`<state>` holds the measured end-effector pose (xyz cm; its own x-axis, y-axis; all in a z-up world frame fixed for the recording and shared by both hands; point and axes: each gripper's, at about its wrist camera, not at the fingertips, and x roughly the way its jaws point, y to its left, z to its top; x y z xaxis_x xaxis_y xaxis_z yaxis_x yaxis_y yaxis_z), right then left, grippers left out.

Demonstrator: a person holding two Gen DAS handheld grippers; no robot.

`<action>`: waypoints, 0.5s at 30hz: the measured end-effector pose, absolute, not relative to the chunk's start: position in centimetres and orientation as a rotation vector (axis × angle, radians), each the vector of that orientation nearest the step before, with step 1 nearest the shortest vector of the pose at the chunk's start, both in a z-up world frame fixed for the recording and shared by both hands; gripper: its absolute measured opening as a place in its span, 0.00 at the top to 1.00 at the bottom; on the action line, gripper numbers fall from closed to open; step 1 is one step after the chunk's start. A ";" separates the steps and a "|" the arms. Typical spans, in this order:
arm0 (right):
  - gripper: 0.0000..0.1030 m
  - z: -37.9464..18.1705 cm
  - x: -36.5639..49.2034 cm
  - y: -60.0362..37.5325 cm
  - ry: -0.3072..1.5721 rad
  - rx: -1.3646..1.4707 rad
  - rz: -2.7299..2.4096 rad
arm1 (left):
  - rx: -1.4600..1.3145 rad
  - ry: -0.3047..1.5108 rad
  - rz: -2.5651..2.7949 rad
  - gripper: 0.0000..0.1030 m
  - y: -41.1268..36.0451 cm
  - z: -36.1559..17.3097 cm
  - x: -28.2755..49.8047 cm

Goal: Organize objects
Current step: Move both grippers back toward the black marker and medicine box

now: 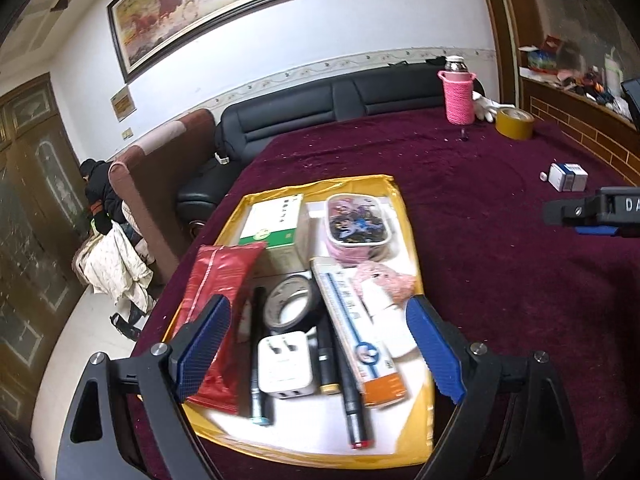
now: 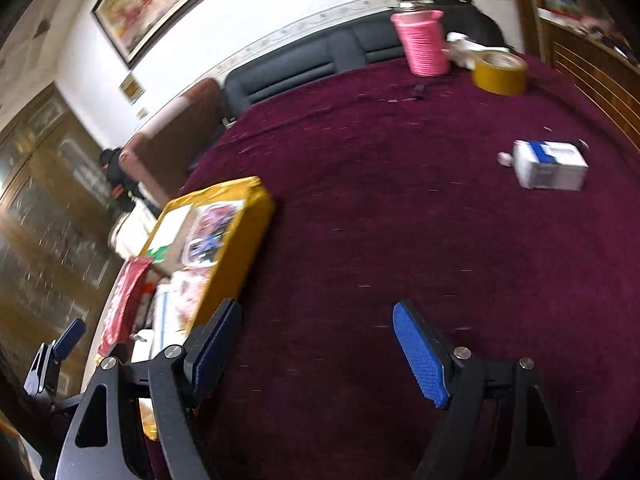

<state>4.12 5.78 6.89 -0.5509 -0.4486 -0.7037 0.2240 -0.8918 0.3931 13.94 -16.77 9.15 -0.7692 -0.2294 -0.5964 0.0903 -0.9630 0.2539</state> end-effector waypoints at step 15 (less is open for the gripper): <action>0.13 6.6 0.3 22.0 -0.432 1.242 -2.858 | 1.088 -0.252 -2.936 0.14 -12.0 8.7 11.6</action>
<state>0.25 22.01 6.64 -0.6883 -0.1045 -0.7179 -0.1122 -0.9623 0.2477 11.65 -11.97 8.74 -0.7602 -0.0559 -0.6473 -0.0550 -0.9872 0.1499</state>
